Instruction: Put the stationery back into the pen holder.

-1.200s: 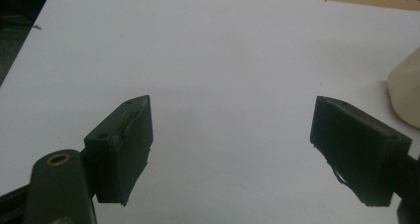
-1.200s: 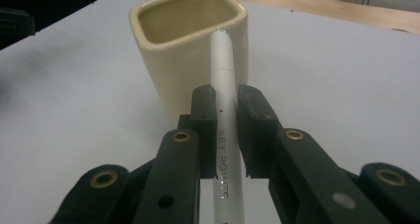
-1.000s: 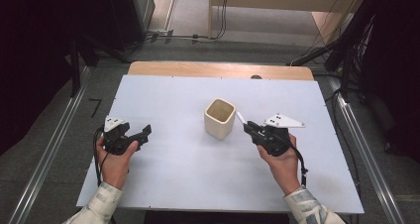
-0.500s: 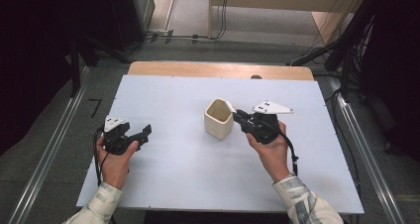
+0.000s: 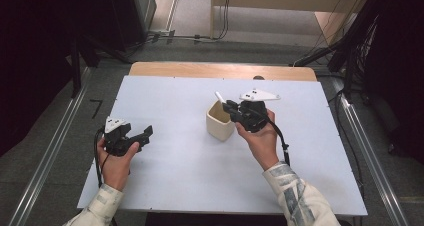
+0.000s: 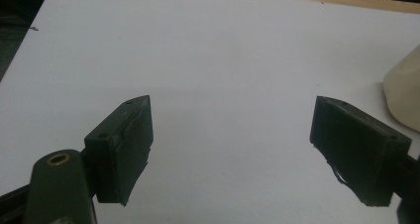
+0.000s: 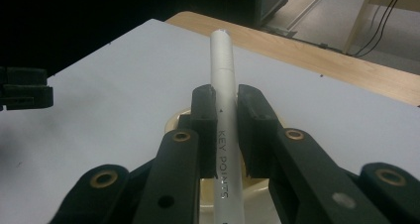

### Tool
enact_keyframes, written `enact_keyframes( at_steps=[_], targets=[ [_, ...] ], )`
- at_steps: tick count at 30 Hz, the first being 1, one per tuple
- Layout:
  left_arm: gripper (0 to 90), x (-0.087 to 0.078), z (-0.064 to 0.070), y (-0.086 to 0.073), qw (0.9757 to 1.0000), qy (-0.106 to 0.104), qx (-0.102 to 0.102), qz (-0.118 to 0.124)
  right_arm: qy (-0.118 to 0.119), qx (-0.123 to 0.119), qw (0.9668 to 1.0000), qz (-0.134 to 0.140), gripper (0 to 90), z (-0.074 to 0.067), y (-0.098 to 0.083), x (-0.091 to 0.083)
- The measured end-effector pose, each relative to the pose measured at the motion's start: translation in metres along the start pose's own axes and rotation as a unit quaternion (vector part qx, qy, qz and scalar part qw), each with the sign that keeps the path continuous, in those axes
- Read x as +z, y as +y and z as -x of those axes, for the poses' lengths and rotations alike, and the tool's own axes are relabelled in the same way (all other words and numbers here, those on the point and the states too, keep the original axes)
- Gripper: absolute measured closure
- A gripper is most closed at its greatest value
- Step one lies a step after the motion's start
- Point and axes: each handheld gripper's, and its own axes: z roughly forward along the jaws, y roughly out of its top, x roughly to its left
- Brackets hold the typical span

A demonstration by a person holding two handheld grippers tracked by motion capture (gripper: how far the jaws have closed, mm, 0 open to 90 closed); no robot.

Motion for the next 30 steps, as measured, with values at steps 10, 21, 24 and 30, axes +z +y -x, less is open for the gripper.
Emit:
enact_keyframes(
  at_steps=[10, 21, 24, 30],
  targets=[
    [17.7, 0.000, 0.000, 0.000, 1.0000, -0.001, -0.002, 0.002, 0.003, -0.003, 1.0000, 0.000, 76.5, -0.004, 0.010, 0.009],
    [17.7, 0.000, 0.000, 0.000, 1.0000, -0.001, -0.003, 0.001, 0.008, -0.006, 0.9999, 0.000, 76.6, -0.009, 0.019, 0.019],
    [17.7, 0.000, 0.000, 0.000, 1.0000, -0.001, -0.002, 0.000, 0.008, -0.006, 0.9999, 0.001, 76.5, -0.010, 0.022, 0.022],
    [17.7, 0.000, 0.000, 0.000, 1.0000, -0.002, -0.002, 0.001, 0.008, 0.004, 1.0000, 0.005, 76.5, -0.006, 0.026, 0.028]
  ],
)
